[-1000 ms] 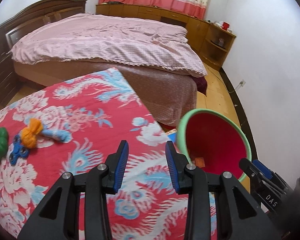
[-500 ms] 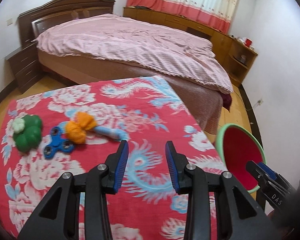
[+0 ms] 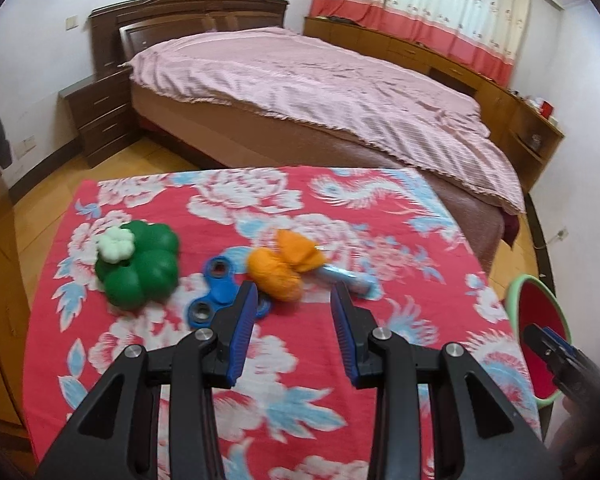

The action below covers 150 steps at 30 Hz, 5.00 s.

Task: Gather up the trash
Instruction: 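Move both tools back toward the remaining items on the bed, then grasp the orange-wrapped bundle with the left tool while the right tool grasps the blue tube, then carry the orange bundle and blue tube over the red bucket with both tools, then open the right tool while the left tool opens, dropping both items into the bucket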

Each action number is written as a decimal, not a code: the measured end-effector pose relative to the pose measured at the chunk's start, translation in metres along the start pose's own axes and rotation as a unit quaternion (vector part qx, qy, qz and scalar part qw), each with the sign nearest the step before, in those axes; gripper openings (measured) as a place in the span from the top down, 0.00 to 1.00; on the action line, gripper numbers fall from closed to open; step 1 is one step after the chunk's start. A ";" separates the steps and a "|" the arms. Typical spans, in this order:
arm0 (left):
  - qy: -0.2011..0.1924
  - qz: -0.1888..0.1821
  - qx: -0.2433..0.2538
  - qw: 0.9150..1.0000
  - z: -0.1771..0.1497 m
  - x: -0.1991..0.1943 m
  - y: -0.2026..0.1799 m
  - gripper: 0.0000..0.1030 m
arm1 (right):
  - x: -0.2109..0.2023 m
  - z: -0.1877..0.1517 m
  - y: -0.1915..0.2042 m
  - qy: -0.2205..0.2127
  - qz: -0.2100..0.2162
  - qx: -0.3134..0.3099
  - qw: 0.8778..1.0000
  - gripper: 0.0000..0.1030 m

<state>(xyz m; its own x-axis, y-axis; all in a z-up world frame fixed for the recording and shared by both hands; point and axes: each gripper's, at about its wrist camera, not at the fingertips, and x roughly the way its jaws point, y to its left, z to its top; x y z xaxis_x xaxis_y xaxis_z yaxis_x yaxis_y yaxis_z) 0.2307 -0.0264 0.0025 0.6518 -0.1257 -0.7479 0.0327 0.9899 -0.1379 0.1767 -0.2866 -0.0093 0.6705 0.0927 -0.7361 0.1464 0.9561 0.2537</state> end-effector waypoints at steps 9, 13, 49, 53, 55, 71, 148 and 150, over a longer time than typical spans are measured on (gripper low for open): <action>0.028 0.006 0.013 1.000 0.003 0.039 0.017 0.60 | 0.028 0.010 0.025 0.013 0.014 -0.018 1.000 0.38; 0.041 0.000 0.034 0.999 0.004 0.055 0.013 0.59 | 0.041 0.011 0.029 0.023 0.014 -0.021 0.999 0.38; -0.014 -0.004 -0.040 0.999 0.005 0.045 0.043 0.81 | 0.097 0.018 0.102 0.067 0.061 -0.100 0.991 0.38; -0.020 0.009 -0.057 0.998 0.002 0.040 0.056 0.81 | 0.109 0.019 0.121 0.071 0.063 -0.126 0.988 0.38; -0.019 0.008 -0.067 0.998 0.001 0.040 0.061 0.81 | 0.115 0.019 0.129 0.072 0.063 -0.139 0.986 0.38; -0.016 0.004 -0.054 0.998 0.000 0.035 0.054 0.81 | 0.120 0.007 0.143 0.072 0.072 -0.166 0.981 0.75; 0.069 -0.142 0.152 0.976 -0.077 0.003 -0.210 0.81 | -0.059 -0.061 -0.172 -0.031 -0.043 0.179 0.982 0.73; 0.070 -0.147 0.159 0.974 -0.077 0.006 -0.218 0.81 | -0.059 -0.061 -0.175 -0.031 -0.044 0.181 0.982 0.73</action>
<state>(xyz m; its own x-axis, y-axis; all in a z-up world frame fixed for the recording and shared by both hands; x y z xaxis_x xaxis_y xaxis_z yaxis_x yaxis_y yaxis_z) 0.1690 -0.2475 -0.0220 0.4695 -0.3928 -0.7908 0.4502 0.8769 -0.1683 0.0671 -0.4424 -0.0488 0.6855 -0.0136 -0.7279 0.4472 0.7969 0.4063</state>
